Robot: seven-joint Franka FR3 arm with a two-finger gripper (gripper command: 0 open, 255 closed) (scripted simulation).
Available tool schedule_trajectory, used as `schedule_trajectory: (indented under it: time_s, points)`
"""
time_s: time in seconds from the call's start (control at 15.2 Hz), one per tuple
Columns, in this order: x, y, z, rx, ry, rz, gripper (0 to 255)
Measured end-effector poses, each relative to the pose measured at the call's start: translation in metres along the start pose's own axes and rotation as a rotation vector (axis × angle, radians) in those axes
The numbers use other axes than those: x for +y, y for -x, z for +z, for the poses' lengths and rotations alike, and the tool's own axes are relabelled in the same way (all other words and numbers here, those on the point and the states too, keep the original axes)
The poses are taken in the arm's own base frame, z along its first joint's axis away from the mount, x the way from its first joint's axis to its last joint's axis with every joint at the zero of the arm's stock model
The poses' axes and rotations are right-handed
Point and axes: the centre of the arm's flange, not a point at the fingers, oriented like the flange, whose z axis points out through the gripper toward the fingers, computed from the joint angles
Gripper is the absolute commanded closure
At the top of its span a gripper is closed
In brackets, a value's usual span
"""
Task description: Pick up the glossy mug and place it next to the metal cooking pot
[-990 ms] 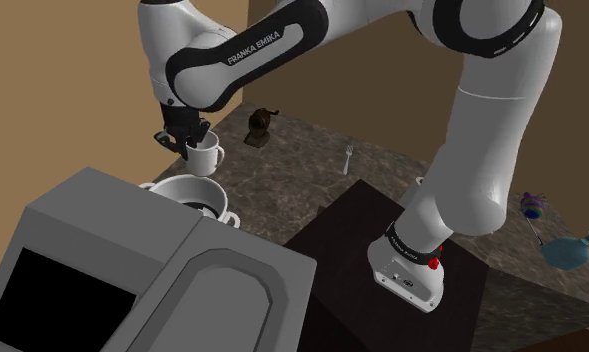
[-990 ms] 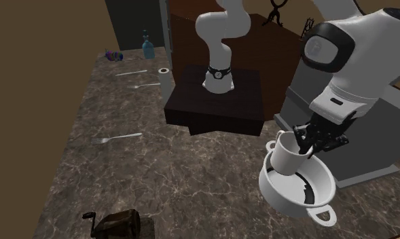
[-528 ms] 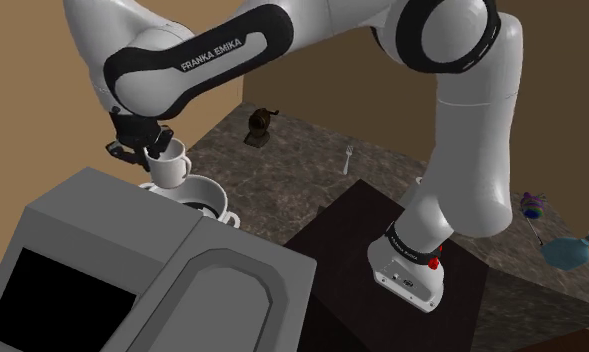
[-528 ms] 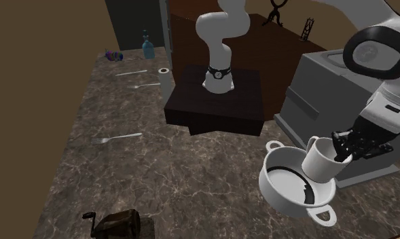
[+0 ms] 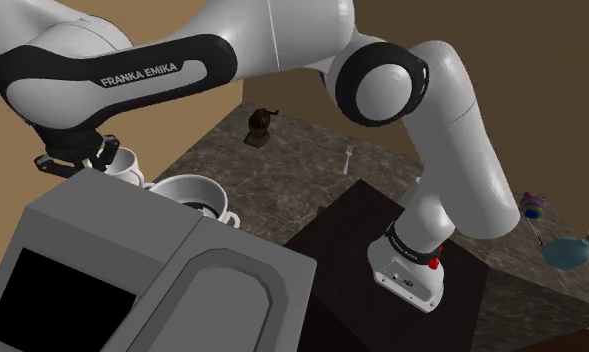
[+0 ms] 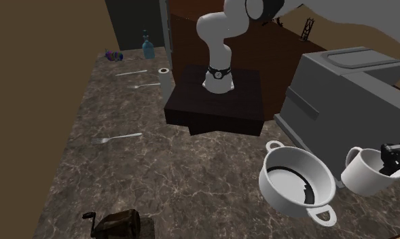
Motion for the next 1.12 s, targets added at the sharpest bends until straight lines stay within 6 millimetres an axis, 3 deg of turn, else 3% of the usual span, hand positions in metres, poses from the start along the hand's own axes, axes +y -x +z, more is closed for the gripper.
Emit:
schedule_trajectory:
  time_s: [0.13,0.26,1.12]
  points:
    - [-0.026,-0.006,0.001,0.002,-0.001,0.000,255]
    - [-0.037,-0.003,0.006,0.000,0.001,0.001,255]
    - [-0.043,0.001,0.073,-0.001,0.002,0.002,255]
